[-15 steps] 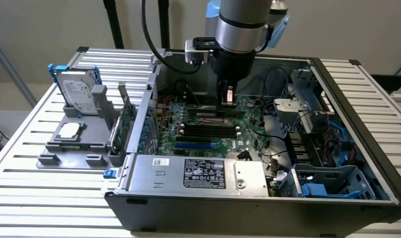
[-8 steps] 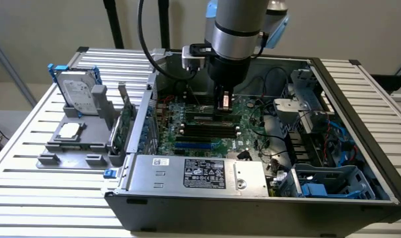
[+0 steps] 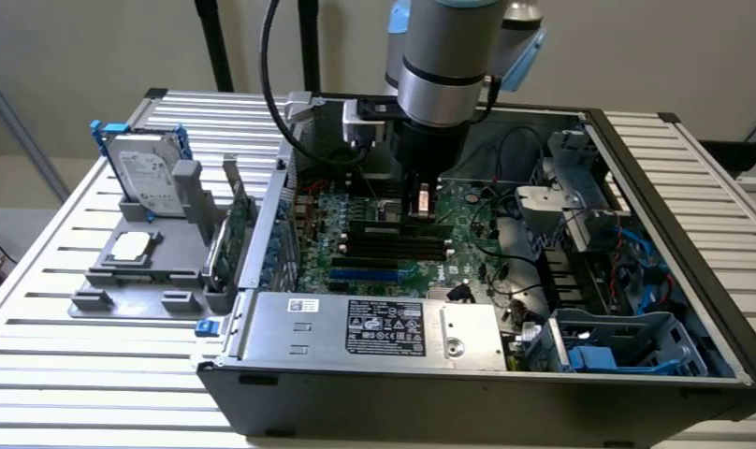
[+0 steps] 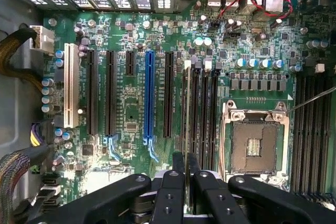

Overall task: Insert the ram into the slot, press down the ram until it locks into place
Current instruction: 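Insert the ram into the slot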

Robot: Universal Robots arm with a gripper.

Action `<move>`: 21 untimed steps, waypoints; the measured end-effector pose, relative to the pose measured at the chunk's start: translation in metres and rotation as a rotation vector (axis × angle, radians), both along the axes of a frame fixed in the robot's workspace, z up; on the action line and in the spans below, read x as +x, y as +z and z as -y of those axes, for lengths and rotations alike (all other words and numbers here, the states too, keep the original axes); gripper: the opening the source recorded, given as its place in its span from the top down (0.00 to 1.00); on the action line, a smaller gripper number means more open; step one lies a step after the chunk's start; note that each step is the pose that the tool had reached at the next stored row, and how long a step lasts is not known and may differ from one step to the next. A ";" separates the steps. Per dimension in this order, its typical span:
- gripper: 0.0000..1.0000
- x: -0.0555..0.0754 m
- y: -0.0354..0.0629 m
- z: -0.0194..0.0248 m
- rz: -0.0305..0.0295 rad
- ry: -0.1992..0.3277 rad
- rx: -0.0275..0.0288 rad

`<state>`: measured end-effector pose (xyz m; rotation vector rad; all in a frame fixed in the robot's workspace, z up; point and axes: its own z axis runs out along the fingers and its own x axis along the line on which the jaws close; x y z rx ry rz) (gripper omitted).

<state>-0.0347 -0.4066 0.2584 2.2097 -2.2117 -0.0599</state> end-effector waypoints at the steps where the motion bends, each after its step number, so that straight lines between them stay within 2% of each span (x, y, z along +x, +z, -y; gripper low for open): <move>1: 0.87 0.000 -0.0018 0.0000 0.0000 0.000 0.0000; 7: 0.87 0.000 -0.0127 -0.0005 0.0000 0.000 0.0001; 11: 0.87 0.000 -0.0194 -0.0035 0.0000 0.000 0.0001; 21: 0.87 -0.001 -0.0245 -0.0035 0.0007 0.000 -0.0022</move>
